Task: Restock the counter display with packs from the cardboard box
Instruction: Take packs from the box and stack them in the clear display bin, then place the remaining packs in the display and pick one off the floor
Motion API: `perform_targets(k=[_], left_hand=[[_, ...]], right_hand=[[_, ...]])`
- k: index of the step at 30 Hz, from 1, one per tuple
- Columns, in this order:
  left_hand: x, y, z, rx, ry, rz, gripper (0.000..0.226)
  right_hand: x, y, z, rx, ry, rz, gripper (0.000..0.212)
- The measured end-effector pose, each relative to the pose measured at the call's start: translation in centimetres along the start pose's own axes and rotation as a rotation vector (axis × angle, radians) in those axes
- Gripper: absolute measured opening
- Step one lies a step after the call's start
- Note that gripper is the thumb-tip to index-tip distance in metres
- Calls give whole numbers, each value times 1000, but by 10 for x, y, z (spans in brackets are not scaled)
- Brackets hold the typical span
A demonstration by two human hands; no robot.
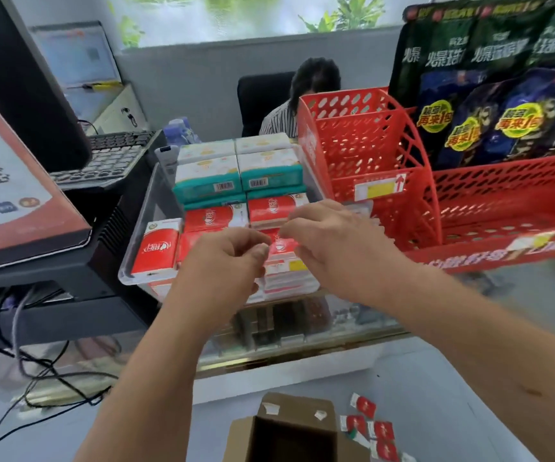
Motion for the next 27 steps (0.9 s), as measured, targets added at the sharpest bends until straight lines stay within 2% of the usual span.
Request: perform_targets(k=[6, 11, 13, 18, 22, 27], left_hand=[[5, -34, 24, -32, -142, -30, 13], [17, -76, 41, -18, -233, -57, 25], [25, -96, 50, -58, -262, -49, 20], [52, -147, 74, -130, -323, -98, 19], [89, -203, 95, -202, -401, -200, 18], [142, -294, 113, -315, -415, -334, 23]], right_hand=[[15, -38, 54, 152, -45, -52, 25], [46, -70, 99, 252, -130, -92, 25], [61, -80, 119, 305, -175, -97, 27], [98, -89, 174, 535, -301, -202, 34], [155, -84, 234, 650, -429, -303, 33], [268, -72, 312, 742, -616, -361, 31]])
Point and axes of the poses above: each hand's wrist, its own z-axis away from the middle knuckle, its own x-axis out of the palm, y = z × x, the point moved 1 cm from there along -z, towards the middle knuckle, and after that the axes turned 2 degrees about z, right-handed, at the moved point
